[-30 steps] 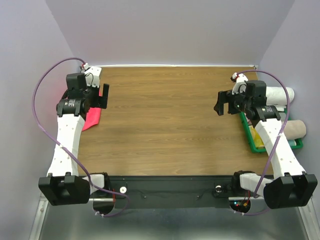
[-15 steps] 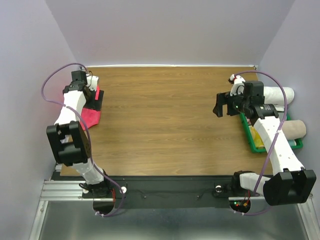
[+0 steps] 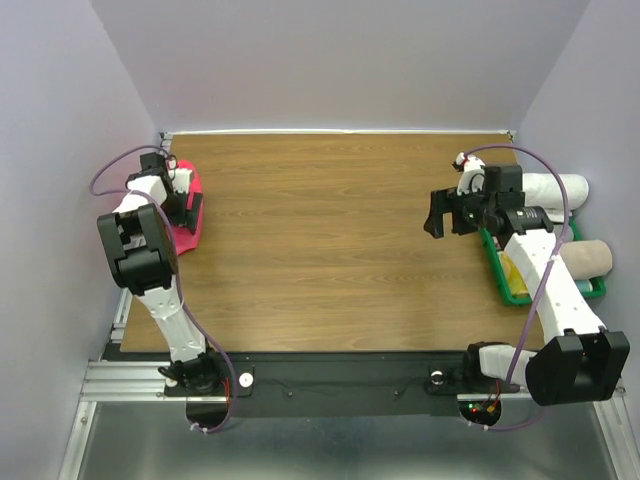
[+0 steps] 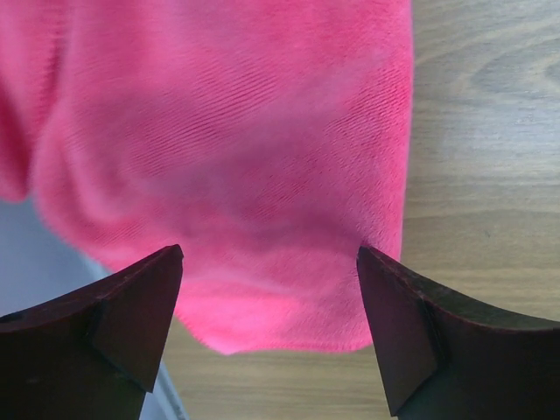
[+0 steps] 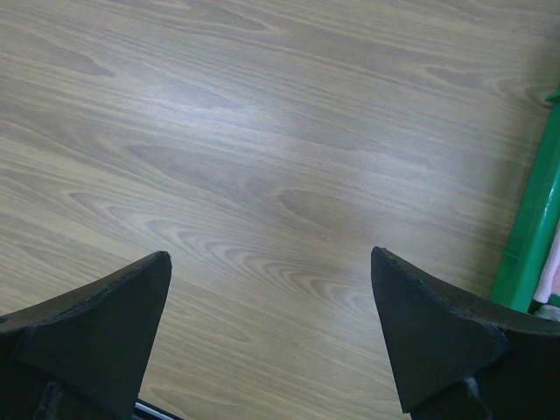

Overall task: Roll the towels
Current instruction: Move the towel to the center of the board

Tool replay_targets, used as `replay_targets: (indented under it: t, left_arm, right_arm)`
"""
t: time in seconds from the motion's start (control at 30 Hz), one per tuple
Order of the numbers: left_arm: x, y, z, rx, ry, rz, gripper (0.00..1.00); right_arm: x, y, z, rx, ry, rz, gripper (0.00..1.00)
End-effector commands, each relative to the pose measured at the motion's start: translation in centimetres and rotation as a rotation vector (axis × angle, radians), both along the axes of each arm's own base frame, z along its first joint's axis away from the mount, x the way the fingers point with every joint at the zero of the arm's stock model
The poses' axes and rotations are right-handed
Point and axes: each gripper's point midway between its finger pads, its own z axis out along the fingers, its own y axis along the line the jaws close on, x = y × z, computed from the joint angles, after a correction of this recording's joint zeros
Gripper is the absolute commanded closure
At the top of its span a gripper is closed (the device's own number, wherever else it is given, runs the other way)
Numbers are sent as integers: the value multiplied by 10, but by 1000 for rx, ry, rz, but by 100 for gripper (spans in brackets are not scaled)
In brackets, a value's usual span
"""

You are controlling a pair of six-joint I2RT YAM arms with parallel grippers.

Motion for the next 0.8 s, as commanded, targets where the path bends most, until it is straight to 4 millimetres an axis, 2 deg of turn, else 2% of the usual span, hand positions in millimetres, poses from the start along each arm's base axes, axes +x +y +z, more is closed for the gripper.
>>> replay_targets:
  t: [0.0,0.07,0.1,0.13,0.17,0.2,0.23,0.27,0.3,0.33,0.37,0.4,0.47,0.5,0.63,0.67,0.77]
  left_arm:
    - [10,-11,-6,-63,-8,-42,13]
    - [8,-22,-17,-124,9,-59,19]
    - [5,-29,-21,-153,26,-73,30]
    - [1,-36,-27,-176,45,-85,37]
    - [0,-49,-29,-190,57,-118,43]
    - [-2,-61,-32,-215,66,-152,54]
    - [-4,-72,-31,-220,70,-180,60]
    - [-9,-86,-35,-225,89,-210,66]
    - [-9,-112,-35,-232,94,-271,85]
    - [-13,-130,-34,-242,99,-308,92]
    - [-14,-158,-33,-258,104,-357,100]
    - [-16,-184,-31,-271,107,-412,100]
    - [-15,-220,-24,-296,96,-481,100]
    - [-21,-259,-19,-321,98,-559,100]
    - [-18,-337,9,-416,55,-684,100]
    - [-22,-371,26,-472,39,-754,95]
    - [-24,-406,64,-552,-10,-815,70]
  right_arm:
    - [4,-2,5,-3,-16,6,0]
    - [6,-1,6,-3,-14,7,0]
    - [6,-1,4,0,-9,8,0]
    - [7,0,4,2,-8,11,0]
    - [7,0,3,2,-3,13,0]
    - [8,1,1,5,4,14,0]
    - [8,0,0,5,8,14,0]
    - [9,1,0,6,8,15,0]
    - [10,0,-1,4,12,14,0]
    - [11,0,0,4,11,14,0]
    - [12,1,-1,4,15,16,0]
    - [12,1,0,3,12,15,0]
    - [13,1,-1,5,20,13,0]
    - [14,1,-1,4,19,14,0]
    - [17,-1,-6,-4,33,5,0]
    - [18,-1,-8,-4,40,5,0]
    - [21,2,-8,1,44,22,0]
